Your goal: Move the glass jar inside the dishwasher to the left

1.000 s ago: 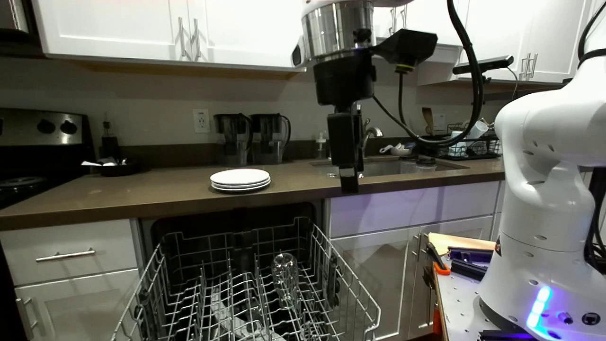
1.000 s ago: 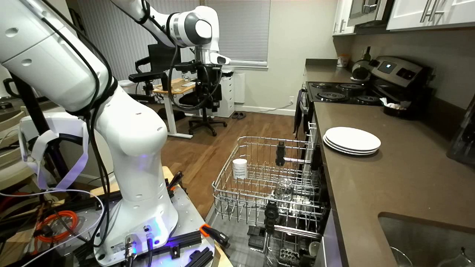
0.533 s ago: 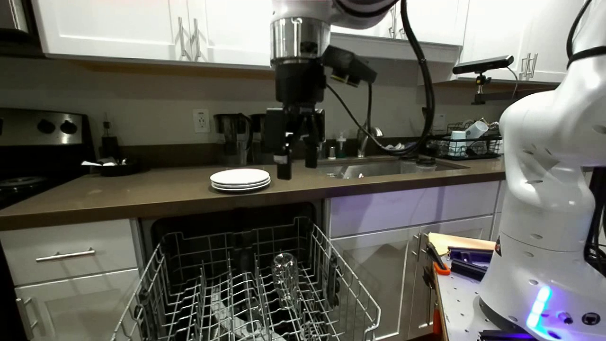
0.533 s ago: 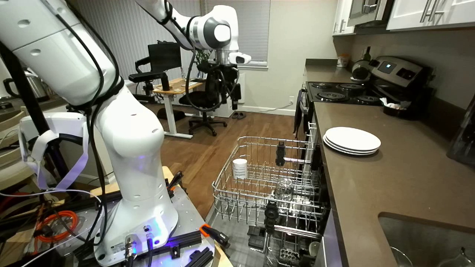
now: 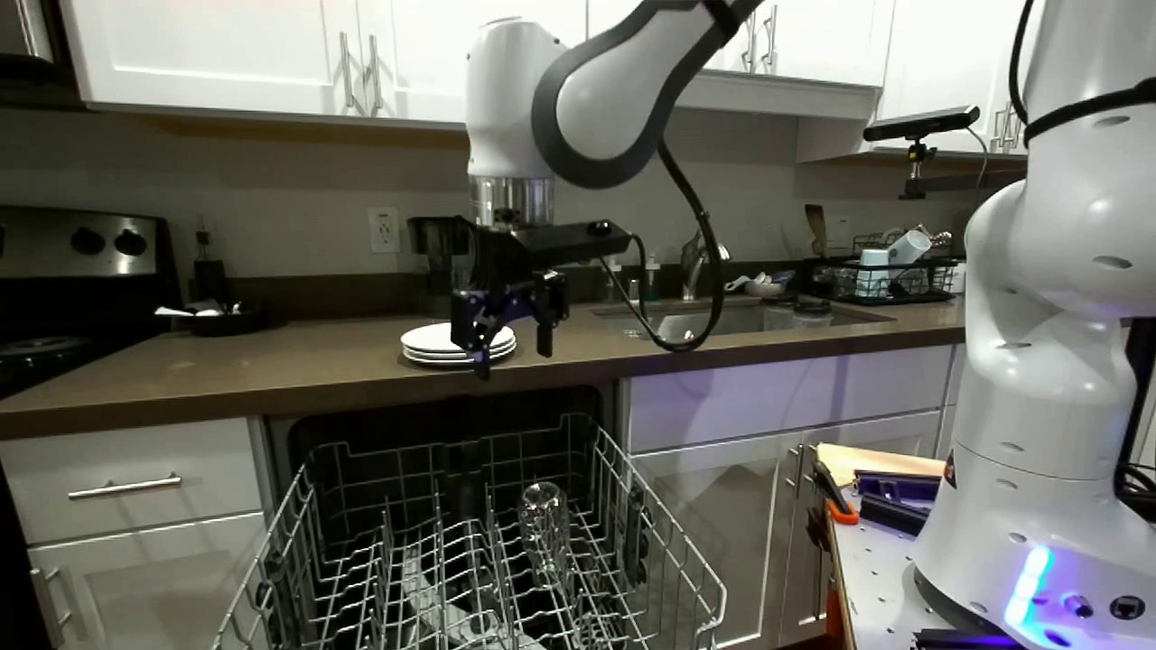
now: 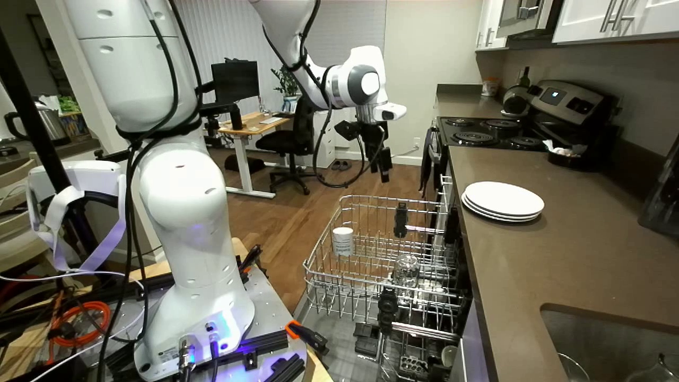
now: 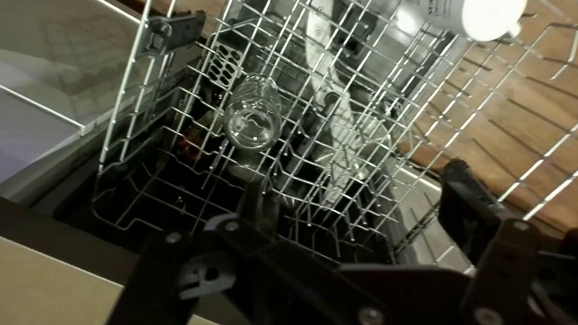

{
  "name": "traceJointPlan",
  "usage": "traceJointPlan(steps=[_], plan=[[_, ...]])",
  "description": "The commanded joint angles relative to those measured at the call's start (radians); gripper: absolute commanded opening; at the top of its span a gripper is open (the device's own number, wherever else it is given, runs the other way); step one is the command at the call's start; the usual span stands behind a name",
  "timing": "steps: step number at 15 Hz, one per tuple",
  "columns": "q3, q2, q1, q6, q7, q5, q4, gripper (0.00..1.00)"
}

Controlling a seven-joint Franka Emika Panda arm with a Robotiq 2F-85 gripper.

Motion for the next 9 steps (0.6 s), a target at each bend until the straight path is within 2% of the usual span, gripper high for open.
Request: traceJointPlan(steps=[1,2,4,9], plan=[[-0.075,0.118,0.018,0.005,0.183,-0.129,0.045,1.00],[-0.102,0.141,0.024,0.000,0.218,-0.155,0.048,1.00],[-0.151,0.195,0.028,-0.007,0.244,-0.140,0.056,1.00],[-0.219,0.313,0.024,0.007,0.193,0.065,0.072,1.00]])
